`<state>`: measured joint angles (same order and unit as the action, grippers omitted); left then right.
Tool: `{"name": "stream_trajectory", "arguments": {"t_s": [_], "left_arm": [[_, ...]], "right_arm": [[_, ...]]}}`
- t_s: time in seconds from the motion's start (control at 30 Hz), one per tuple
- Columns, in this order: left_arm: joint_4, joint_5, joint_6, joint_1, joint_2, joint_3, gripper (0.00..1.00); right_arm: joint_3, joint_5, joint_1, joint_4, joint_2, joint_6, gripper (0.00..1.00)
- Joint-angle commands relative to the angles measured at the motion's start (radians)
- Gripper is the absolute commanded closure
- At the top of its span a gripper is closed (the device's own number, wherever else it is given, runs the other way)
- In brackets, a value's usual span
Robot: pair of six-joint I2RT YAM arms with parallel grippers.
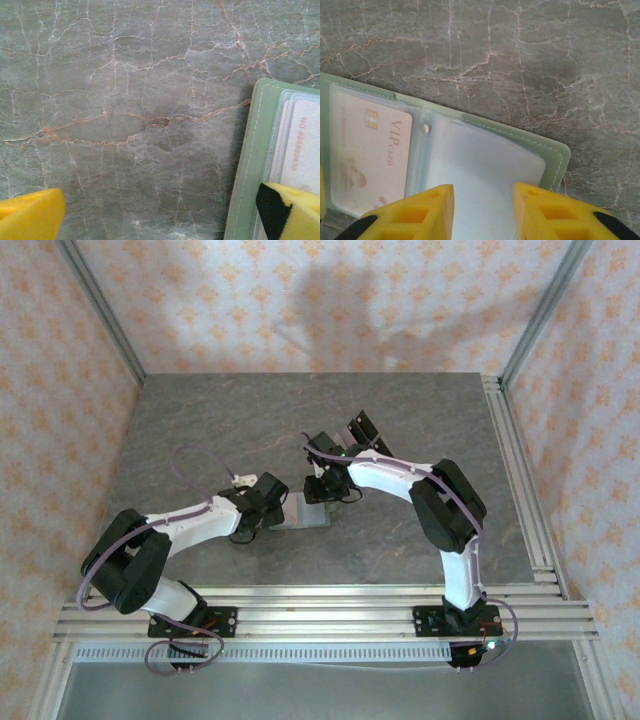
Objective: Put the credit cards into the card holder
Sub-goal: Flip over the card slot on the card holder.
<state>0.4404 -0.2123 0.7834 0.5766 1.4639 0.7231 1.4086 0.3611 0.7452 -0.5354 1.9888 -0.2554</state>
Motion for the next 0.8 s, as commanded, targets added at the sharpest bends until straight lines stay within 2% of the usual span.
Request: {"name": "stream_trajectory", "arguments": {"t_s": [0.0,0.33,0.77], "left_arm": [[-0.011,-0.008,-0.016,0.011,0.017,0.011,0.00],[-0.032,-0.003,-0.007,0.012,0.039,-0.006,0.00],[-0.053,-0.002,0.001,0.014,0.047,-0.027,0.00]], "right_arm": [[0.009,-0.033,0.003,-0.031,0.018,0.024,0.62],[-0.001,-0.009,0.003,-0.026,0.039,0.021,0.57],[-0.031,0.171,-0.003,0.049,0.048,-0.058,0.57]]}}
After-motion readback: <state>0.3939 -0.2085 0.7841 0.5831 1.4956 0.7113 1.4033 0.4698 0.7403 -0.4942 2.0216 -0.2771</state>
